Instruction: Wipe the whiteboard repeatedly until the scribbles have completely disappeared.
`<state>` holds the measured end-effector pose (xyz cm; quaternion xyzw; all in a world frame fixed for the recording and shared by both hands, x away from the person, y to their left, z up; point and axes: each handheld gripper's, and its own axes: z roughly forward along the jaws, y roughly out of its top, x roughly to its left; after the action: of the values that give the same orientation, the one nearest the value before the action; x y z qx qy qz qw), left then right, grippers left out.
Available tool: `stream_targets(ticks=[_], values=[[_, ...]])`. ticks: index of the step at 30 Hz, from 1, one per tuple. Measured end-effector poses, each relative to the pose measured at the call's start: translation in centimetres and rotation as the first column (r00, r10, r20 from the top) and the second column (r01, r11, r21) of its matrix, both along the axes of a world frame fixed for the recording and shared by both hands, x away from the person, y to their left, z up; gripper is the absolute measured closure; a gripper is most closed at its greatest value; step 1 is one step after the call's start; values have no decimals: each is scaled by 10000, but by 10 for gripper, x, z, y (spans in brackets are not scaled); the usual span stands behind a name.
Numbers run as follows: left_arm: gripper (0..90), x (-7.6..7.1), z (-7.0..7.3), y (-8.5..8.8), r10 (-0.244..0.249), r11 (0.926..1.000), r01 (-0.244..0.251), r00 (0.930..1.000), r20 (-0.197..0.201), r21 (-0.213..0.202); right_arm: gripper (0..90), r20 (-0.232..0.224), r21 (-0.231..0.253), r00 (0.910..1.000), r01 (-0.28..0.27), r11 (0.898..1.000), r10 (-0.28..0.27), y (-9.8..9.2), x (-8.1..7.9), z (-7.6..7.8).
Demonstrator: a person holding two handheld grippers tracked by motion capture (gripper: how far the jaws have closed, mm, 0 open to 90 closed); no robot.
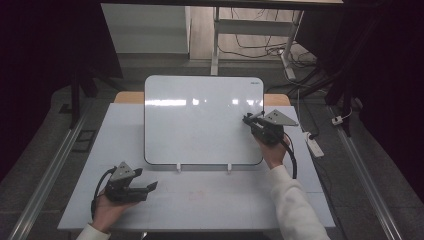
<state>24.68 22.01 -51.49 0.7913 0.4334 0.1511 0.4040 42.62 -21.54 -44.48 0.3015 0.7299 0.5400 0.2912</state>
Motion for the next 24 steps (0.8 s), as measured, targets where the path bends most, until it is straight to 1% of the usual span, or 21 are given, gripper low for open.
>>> stream_targets(ticks=[1,2,3,4,5,6,7,9,10,11,12,13,14,15,16,17,18,19,22,24], values=[[241,0,0,0,17,10000,-17,10000,-6,-2,779,19,-92,10000,6,10000,-6,2,-2,-1],[241,1,0,0,-5,10000,5,10000,-13,8,779,-77,-213,9998,-167,9996,166,5,-4,-2],[241,1,-1,0,-16,10000,16,10000,-25,16,779,-217,-256,9988,-453,9986,448,9,-6,-4],[241,1,-1,-1,-27,10000,27,10000,-25,8,779,-154,-374,9983,-567,9977,562,12,-8,-7],[240,1,0,0,-32,10000,32,10000,-9,12,779,-64,-553,9984,-567,9969,565,12,-8,-6],[241,0,0,0,-33,10000,33,10000,3,18,779,-82,-350,9997,-237,9991,235,4,-5,-2],[241,0,0,0,-10,10000,10,10000,6,19,779,-82,-350,9997,-237,9991,235,4,-5,-2],[241,1,0,1,20,10000,-20,10000,-3,-3,780,-41,-145,9998,213,9997,-213,-5,-3,0],[241,1,0,1,23,10000,-23,10000,-3,-19,779,-82,-62,9997,226,9997,-226,-7,-3,0],[241,1,0,1,25,10000,-25,10000,14,-25,779,-59,-260,9997,214,9994,-216,-6,-6,-1],[241,1,0,1,29,10000,-29,10000,33,-9,779,-59,-260,9997,214,9994,-216,-6,-6,-1],[241,1,1,1,18,10000,-18,10000,44,-23,779,-105,-486,9998,159,9987,-164,-5,-8,-1],[241,1,1,1,3,10000,-3,10000,60,-21,779,-165,-563,9998,111,9984,-120,-6,-9,-1],[241,0,1,1,3,10000,-2,10000,78,-37,779,-240,-560,9996,137,9983,-151,-8,-10,-1],[241,0,2,1,7,10000,-6,9999,112,-32,779,-318,-444,9991,249,9987,-263,-12,-11,0],[241,0,2,1,7,10000,-6,9999,137,-59,779,-408,-160,9988,272,9995,-278,-17,-12,1],[241,0,3,2,12,10000,-11,9999,169,-78,779,-509,107,9985,230,9997,-224,-21,-15,3],[241,-1,3,2,10,10000,-8,9998,196,-85,779,-513,164,9986,153,9997,-145,-23,-20,6],[241,-1,4,2,12,9999,-9,9997,249,-104,779,-485,0,9985,-265,9996,265,-23,-36,14],[241,-1,5,1,-5,9999,8,9996,271,-100,779,-646,31,9955,-697,9976,697,-23,-49,16]])
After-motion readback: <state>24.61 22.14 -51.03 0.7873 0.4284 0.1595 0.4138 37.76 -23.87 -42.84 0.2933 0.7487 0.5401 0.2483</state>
